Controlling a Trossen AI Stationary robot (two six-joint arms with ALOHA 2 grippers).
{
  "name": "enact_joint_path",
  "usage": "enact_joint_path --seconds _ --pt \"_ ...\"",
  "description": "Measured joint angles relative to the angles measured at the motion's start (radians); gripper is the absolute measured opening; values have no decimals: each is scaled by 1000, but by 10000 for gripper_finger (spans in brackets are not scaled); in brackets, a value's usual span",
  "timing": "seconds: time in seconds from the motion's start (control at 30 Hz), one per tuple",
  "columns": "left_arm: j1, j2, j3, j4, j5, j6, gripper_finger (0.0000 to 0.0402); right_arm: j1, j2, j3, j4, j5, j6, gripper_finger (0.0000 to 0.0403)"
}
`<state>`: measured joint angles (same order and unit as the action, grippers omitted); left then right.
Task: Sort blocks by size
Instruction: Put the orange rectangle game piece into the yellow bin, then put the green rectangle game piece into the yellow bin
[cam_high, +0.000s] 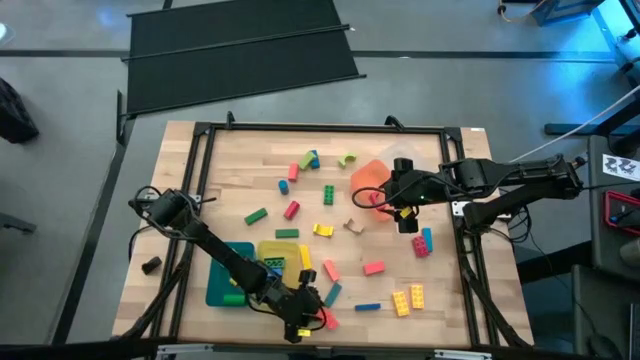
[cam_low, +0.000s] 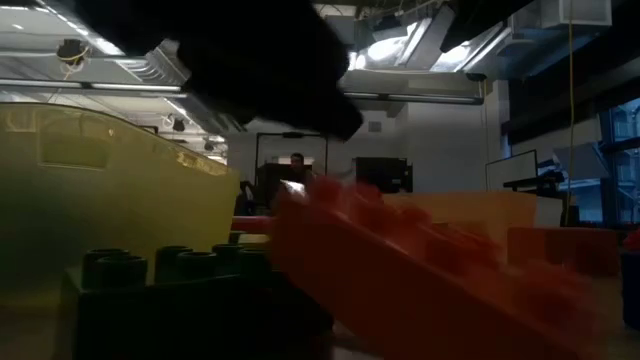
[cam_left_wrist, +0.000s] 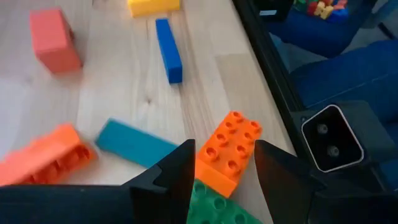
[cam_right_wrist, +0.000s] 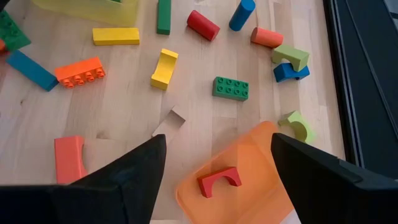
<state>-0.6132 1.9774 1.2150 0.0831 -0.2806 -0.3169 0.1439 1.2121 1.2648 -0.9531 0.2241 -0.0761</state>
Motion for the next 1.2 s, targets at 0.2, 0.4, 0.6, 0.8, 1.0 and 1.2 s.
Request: enact_joint_path --seconds 0.2,0.4,0.6,0.8,1.0,1.2 --pt "0 0 18 2 0 122 157 0 0 0 0 0 0 292" --pt "14 0 46 1 0 47 157 0 0 0 0 -1 0 292" --pt "48 -35 86 -145 8 -178 157 0 -1 0 -1 -4 0 292" --pt "69 -50 89 -212 12 -274 157 0 -1 0 -4 -7 0 292" --pt "98 -50 89 -212 12 -252 171 0 -1 0 -10 -7 -3 292" --pt "114 -50 102 -212 42 -260 217 0 -1 0 -21 -8 -3 292"
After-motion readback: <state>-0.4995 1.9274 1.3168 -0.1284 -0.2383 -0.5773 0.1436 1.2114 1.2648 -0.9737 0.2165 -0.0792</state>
